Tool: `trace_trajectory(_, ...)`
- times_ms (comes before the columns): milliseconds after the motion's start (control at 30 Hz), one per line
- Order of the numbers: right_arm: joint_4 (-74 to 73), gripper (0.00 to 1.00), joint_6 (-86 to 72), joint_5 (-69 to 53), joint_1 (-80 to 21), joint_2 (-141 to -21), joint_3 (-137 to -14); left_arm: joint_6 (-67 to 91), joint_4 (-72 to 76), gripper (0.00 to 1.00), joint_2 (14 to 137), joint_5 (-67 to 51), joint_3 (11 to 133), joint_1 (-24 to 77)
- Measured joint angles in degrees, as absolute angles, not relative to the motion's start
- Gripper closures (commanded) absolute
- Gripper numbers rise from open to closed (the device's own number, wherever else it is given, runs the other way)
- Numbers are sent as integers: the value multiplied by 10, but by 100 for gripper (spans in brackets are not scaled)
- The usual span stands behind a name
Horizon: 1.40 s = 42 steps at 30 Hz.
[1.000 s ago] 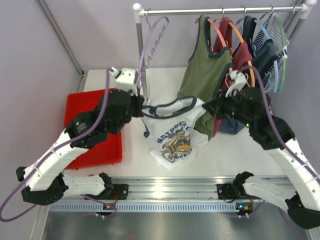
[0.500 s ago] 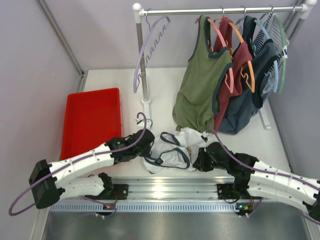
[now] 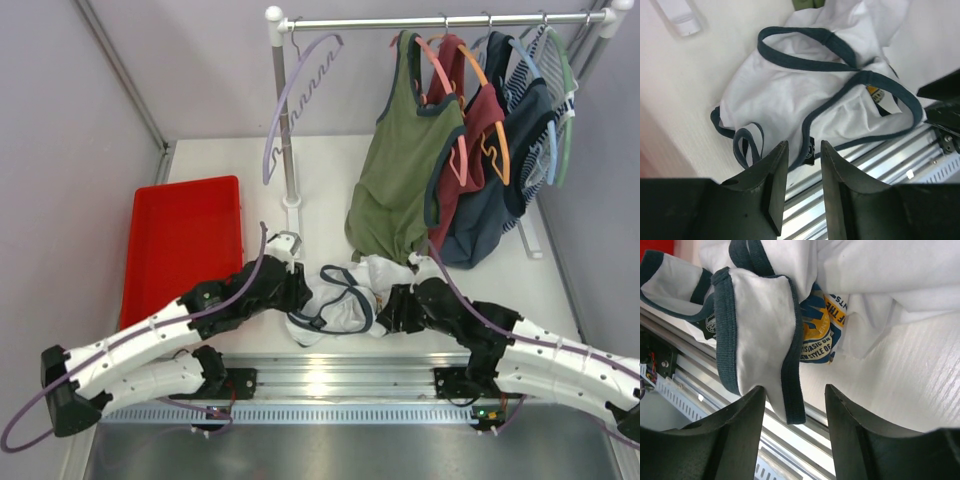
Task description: Place the tank top on the hanger
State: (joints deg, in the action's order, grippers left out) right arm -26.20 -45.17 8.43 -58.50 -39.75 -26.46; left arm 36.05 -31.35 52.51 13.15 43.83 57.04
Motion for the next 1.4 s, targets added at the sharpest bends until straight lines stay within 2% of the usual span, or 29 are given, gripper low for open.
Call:
trace_trajectory(200,-267,42,-442,96,-585,-398,-283,299,-321,61,426,96,462,570)
trace_trajectory(267,-267,40,-438,97,-585,-401,-286,280,-322,57,416,91,497,570)
trace_trajectory(367,-265,35,-433,96,-585,-412,-291,253,-310,57,421,87,562,570)
trace_trajectory(400,-266,30,-431,96,-585,-415,-293,244,-300,56,423,87,579,570)
trace_trajectory(500,-267,22,-425,93,-585,-422,-297,203,-268,53,454,110,662,570)
trace_trajectory(667,-270,20,-413,91,-585,-423,-311,114,-189,46,533,205,788,570)
trace_trajectory(900,-276,18,-399,91,-585,-421,-328,-32,-116,37,712,354,989,553)
trace_trajectory(1167,-279,16,-380,81,-585,-432,-343,-24,-242,37,904,256,1250,379)
trace_trajectory(1400,-280,16,-375,73,-585,-432,-347,-2,-331,39,936,112,1291,287)
